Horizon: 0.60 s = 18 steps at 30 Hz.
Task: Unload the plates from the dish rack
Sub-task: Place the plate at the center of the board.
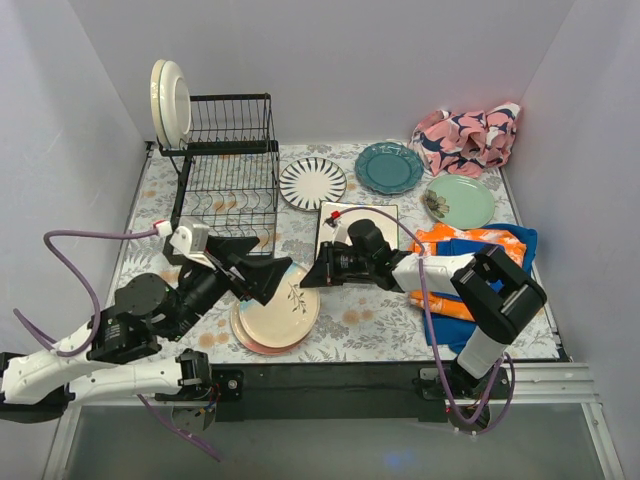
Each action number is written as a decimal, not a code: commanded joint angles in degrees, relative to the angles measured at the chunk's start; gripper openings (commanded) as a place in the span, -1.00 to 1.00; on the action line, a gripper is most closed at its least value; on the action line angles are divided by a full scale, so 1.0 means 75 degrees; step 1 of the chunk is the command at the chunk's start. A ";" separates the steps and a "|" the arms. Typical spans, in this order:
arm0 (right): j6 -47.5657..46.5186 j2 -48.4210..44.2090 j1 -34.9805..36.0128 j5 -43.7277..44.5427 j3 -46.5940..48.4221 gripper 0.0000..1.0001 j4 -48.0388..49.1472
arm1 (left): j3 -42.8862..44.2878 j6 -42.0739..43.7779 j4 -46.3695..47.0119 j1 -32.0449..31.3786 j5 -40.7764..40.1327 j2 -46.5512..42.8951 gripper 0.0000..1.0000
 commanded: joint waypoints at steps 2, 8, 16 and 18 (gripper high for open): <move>0.0223 0.0156 0.0346 -0.0199 0.0855 -0.97 0.0963 | 0.0079 -0.0240 -0.0316 0.0013 -0.0098 0.0576 0.90; 0.0164 0.0367 0.0487 -0.0117 0.0844 -0.97 0.0975 | -0.0307 -0.0510 0.0503 0.0095 -0.0004 0.0882 0.90; 0.0188 0.0543 0.0546 -0.0129 0.0727 -0.97 0.1010 | 0.0101 -0.0240 0.0610 0.1884 0.1119 0.1491 0.91; 0.0200 0.0555 0.0569 -0.0105 0.0680 -0.97 0.1045 | 0.0113 -0.0275 0.0796 0.2156 0.1518 0.1573 0.92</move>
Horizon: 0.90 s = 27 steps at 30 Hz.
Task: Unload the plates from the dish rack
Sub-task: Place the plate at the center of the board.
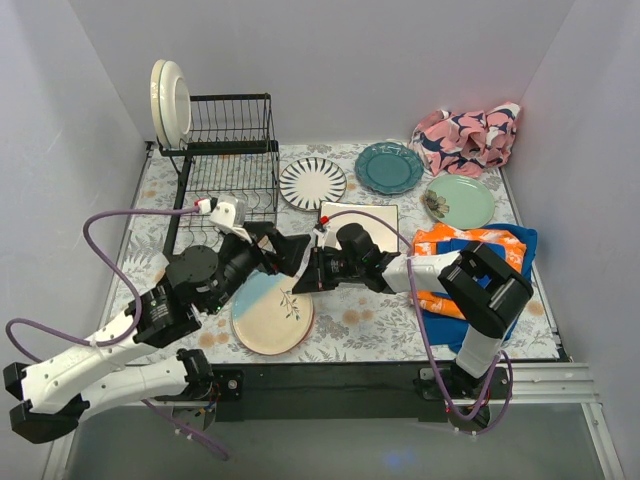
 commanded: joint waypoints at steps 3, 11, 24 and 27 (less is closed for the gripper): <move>0.0191 -0.0086 0.0071 -0.0105 0.0123 -0.91 0.1001 | 0.0668 -0.0177 -0.0100 0.1151 0.1366 0.0655 0.91; 0.0015 -0.0180 0.0083 0.0294 -0.0182 -0.72 0.0966 | 0.1406 -0.0458 -0.0815 0.3177 0.3322 0.1044 0.92; -0.0301 -0.0426 0.0083 0.0868 -0.0369 -0.40 0.0486 | 0.0810 -0.0611 -0.0642 0.5629 0.5224 0.1444 0.91; -0.0442 -0.0602 0.0094 0.1090 -0.0416 -0.35 0.0241 | 0.0553 -0.0529 -0.0349 0.5629 0.4990 0.1081 0.91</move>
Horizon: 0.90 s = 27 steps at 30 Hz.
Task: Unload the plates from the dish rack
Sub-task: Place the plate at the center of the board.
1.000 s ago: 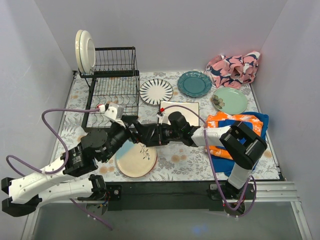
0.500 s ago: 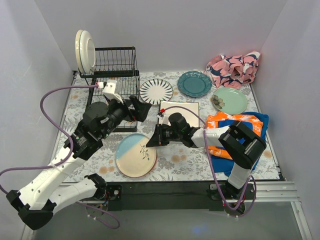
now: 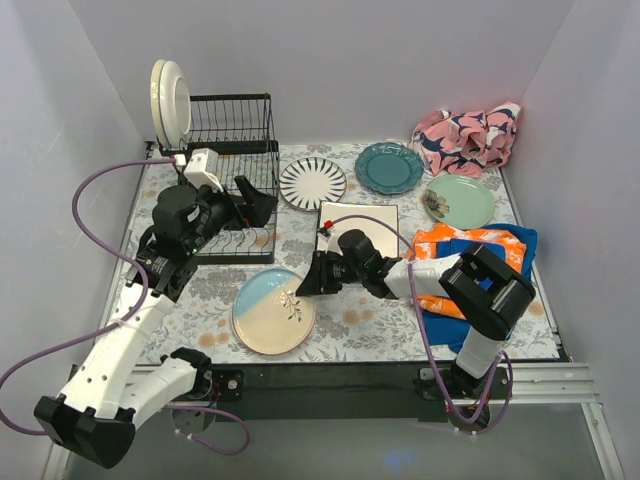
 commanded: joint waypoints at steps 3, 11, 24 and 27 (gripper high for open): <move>-0.0518 -0.0722 0.0045 0.0727 -0.0052 -0.30 -0.0294 | -0.0326 0.0320 0.0340 0.0036 -0.0127 -0.0623 0.91; -0.0835 -0.0852 0.0244 0.1302 0.0088 -0.21 -0.0799 | -0.0478 0.0519 0.0387 0.0036 -0.0374 -0.0776 0.91; -0.1315 -0.0758 0.0537 0.1666 0.0592 -0.23 -0.1583 | -0.0595 0.0730 0.0422 0.0036 -0.0573 -0.0905 0.91; -0.1572 -0.0933 0.0572 0.1619 0.0709 -0.24 -0.1818 | -0.0630 0.0789 0.0434 0.0036 -0.0421 -0.0846 0.90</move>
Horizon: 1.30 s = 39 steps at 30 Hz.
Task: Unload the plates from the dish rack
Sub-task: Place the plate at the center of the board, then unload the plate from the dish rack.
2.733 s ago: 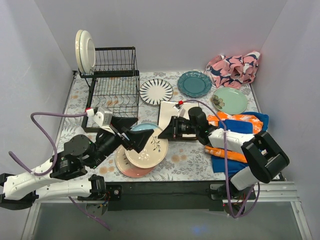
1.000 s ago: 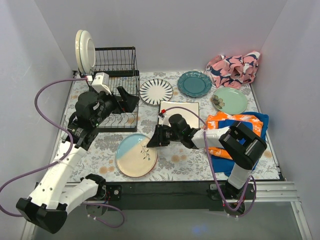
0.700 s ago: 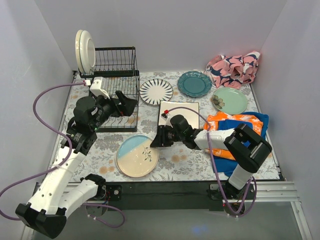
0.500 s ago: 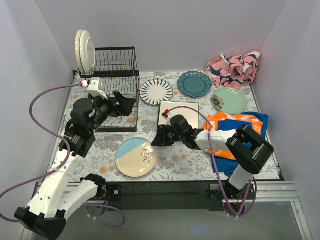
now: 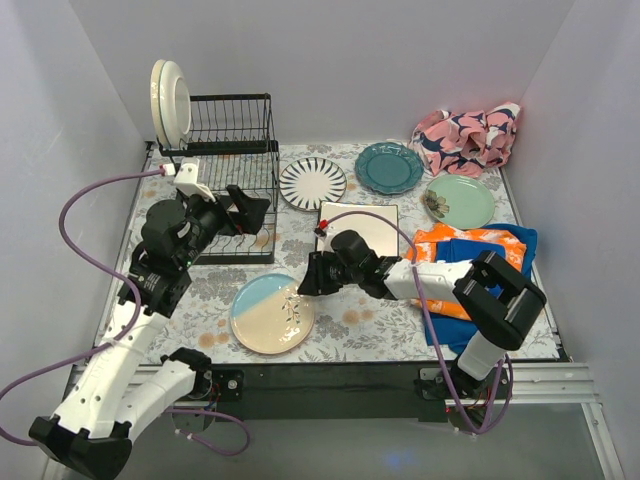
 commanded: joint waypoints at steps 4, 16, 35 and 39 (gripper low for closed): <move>-0.0876 -0.1004 0.0077 -0.0025 0.0343 -0.03 -0.0798 | 0.0043 0.0238 0.0070 0.0030 0.0131 0.0151 0.87; -0.1403 -0.3453 0.0042 -0.0845 -0.0571 0.97 -0.1185 | 0.4764 0.0719 -0.1419 0.1118 -0.0292 0.3642 0.45; -0.1720 -0.4335 0.0030 -0.1244 -0.0842 0.96 -0.1174 | 0.6361 0.0497 -0.1138 0.4132 0.0986 0.5425 0.37; -0.1743 -0.4253 0.0030 -0.1198 -0.0865 0.96 -0.1162 | 0.5740 0.0461 -0.0507 0.4144 0.1326 0.5308 0.31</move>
